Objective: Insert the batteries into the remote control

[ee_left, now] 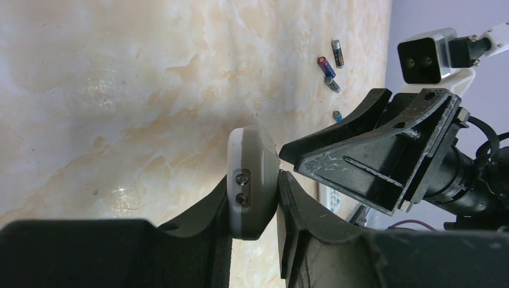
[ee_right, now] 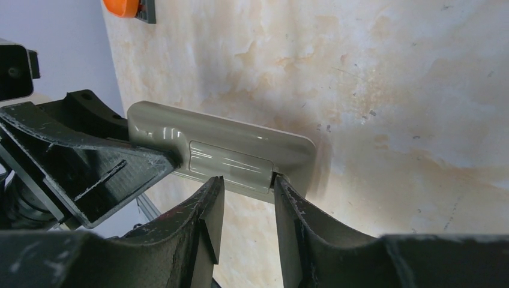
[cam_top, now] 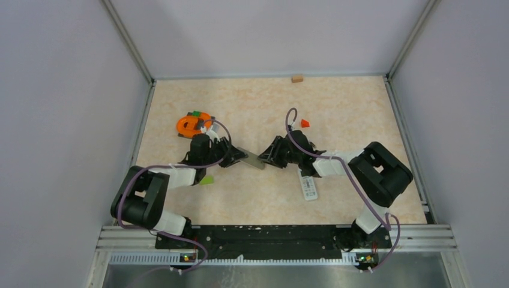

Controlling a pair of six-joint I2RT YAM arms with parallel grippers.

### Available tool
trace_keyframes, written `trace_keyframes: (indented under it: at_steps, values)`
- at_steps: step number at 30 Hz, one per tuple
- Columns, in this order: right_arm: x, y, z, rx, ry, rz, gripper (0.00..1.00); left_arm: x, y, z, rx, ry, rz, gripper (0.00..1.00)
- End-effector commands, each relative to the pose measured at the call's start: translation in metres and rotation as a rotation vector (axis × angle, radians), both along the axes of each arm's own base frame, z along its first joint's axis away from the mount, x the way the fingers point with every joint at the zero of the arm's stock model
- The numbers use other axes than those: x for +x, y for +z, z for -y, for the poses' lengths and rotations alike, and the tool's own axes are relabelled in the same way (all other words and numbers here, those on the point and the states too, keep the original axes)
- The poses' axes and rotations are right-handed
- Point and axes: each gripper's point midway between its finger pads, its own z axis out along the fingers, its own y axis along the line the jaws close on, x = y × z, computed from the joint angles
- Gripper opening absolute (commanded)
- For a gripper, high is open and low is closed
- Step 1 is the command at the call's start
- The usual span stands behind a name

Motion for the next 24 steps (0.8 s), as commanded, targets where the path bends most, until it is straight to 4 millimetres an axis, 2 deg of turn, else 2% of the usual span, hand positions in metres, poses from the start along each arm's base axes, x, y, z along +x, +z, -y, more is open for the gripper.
trace_keyframes:
  at_steps: [1,8,18,22,24]
  values:
    - [0.004,0.009,-0.014,0.046,0.013,0.018,0.38,-0.010,-0.028,-0.014,0.104,0.023,-0.021,0.00]
    - [0.000,0.002,-0.015,0.061,0.018,0.007,0.41,-0.013,-0.030,-0.014,0.098,0.025,-0.025,0.00]
    - [-0.004,-0.010,-0.015,0.081,0.007,-0.044,0.40,-0.020,-0.033,-0.014,0.088,0.024,-0.040,0.00]
    - [-0.009,-0.011,-0.016,0.132,0.008,-0.053,0.40,-0.023,-0.037,-0.013,0.079,0.025,-0.063,0.00]
    - [-0.012,-0.005,-0.019,0.196,0.023,-0.028,0.40,-0.026,-0.041,-0.012,0.068,0.027,-0.095,0.00]
